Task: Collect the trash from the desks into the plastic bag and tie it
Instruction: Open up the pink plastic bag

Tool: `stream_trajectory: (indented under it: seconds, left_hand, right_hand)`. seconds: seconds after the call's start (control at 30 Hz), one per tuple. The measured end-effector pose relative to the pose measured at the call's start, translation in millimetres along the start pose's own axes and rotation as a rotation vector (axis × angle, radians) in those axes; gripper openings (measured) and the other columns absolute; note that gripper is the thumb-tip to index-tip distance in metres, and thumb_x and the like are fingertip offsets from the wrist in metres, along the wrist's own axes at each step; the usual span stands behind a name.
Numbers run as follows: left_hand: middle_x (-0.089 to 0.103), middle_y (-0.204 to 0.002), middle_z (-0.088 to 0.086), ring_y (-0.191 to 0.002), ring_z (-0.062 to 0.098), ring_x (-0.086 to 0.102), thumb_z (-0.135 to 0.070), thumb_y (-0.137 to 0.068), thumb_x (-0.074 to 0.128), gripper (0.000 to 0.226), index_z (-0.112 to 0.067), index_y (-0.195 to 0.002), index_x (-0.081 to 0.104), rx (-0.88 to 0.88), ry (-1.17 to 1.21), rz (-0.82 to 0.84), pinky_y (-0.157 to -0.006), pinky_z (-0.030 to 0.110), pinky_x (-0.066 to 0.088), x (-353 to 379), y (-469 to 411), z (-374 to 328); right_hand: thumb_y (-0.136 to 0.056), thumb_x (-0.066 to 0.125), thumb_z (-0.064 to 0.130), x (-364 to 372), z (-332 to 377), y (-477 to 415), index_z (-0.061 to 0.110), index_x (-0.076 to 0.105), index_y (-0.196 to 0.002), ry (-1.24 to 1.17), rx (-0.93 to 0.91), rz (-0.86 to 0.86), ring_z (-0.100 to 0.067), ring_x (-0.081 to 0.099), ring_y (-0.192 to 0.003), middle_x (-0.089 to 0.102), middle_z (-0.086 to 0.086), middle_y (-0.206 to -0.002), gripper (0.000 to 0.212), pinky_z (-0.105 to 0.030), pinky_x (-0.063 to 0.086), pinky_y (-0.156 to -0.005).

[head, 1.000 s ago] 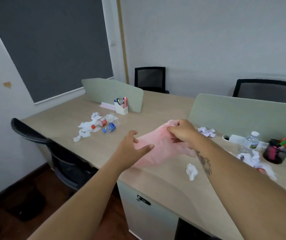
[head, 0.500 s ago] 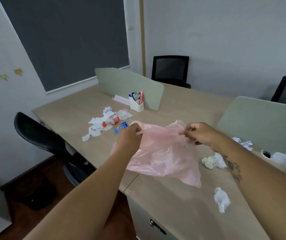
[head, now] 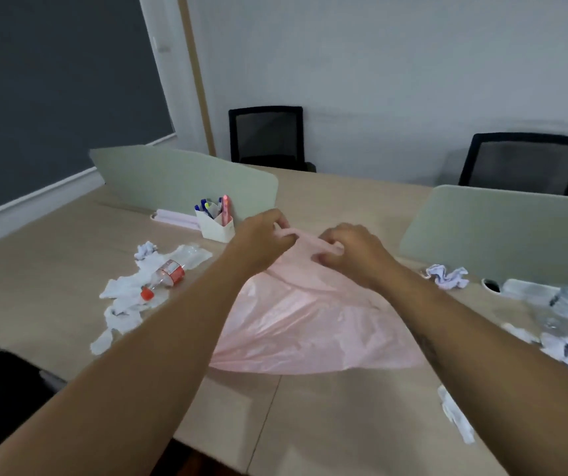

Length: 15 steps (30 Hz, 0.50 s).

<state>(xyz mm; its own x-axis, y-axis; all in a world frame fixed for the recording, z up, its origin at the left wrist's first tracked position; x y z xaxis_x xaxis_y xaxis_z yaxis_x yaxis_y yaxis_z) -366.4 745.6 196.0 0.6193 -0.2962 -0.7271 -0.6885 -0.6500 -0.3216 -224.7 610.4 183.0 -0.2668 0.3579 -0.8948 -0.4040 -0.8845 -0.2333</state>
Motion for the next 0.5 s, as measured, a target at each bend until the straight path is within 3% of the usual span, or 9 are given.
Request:
stream_trajectory:
  seconds: [0.07,0.17,0.27,0.4,0.5]
  left_hand:
    - [0.053,-0.065,-0.009,-0.066,0.015,0.055,-0.031,-0.079,0.075,0.019,-0.022,-0.083,0.059,0.103,-0.126,0.112,-0.076,0.029,0.035,-6.7,-19.5,9.7]
    - [0.061,-0.086,-0.007,-0.087,0.020,0.061,-0.029,-0.082,0.070,0.013,-0.028,-0.082,0.057,0.136,-0.378,0.202,-0.078,0.030,0.045,-12.1,-48.5,33.2]
    - [0.062,-0.099,0.000,-0.096,0.026,0.059,-0.016,-0.086,0.055,0.010,-0.025,-0.081,0.057,0.055,-0.425,0.178,-0.082,0.034,0.041,-6.4,-72.2,49.3]
    - [0.060,-0.097,0.007,-0.086,0.028,0.054,-0.015,-0.089,0.047,0.013,-0.014,-0.095,0.058,-0.095,-0.223,0.173,-0.075,0.034,0.035,12.8,-95.7,55.1]
    - [0.056,-0.090,0.005,-0.082,0.028,0.053,-0.014,-0.090,0.043,0.012,-0.012,-0.097,0.052,-0.145,0.087,0.132,-0.066,0.033,0.036,32.9,-101.9,37.4]
  right_hand:
    - [-0.090,0.057,0.032,5.5,-8.0,-6.0,0.023,0.064,-0.089,0.149,0.115,-0.026,-0.030,0.060,-0.094,0.067,-0.003,-0.095,0.012,-0.034,0.040,-0.074]
    - [-0.090,0.050,0.019,-0.2,-31.2,-3.4,0.021,0.059,-0.088,0.136,0.323,-0.156,-0.032,0.058,-0.083,0.065,-0.007,-0.092,0.009,-0.034,0.042,-0.066]
    - [-0.088,0.046,0.012,-13.4,-54.4,8.4,0.018,0.055,-0.090,0.228,0.495,-0.274,-0.030,0.050,-0.074,0.061,-0.010,-0.089,0.011,-0.033,0.037,-0.062]
    - [-0.087,0.042,0.008,-24.9,-70.2,41.5,0.014,0.048,-0.089,0.258,0.672,-0.414,-0.032,0.051,-0.071,0.058,-0.009,-0.081,0.008,-0.034,0.038,-0.060]
    - [-0.088,0.047,0.016,-20.6,-70.3,57.1,0.016,0.051,-0.092,0.250,0.774,-0.330,-0.034,0.057,-0.081,0.061,-0.010,-0.089,0.006,-0.036,0.042,-0.065]
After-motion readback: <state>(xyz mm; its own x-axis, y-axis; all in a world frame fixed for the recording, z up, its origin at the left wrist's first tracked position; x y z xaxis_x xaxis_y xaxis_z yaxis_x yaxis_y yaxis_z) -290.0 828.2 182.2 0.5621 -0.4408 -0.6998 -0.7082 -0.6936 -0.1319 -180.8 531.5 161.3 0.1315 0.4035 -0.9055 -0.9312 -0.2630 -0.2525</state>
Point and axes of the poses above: each hand's wrist, its own y-axis away from the middle knuckle, its own x-axis out of the palm, z = x × y, the point moved 2 cm from there along -y, towards the middle knuckle
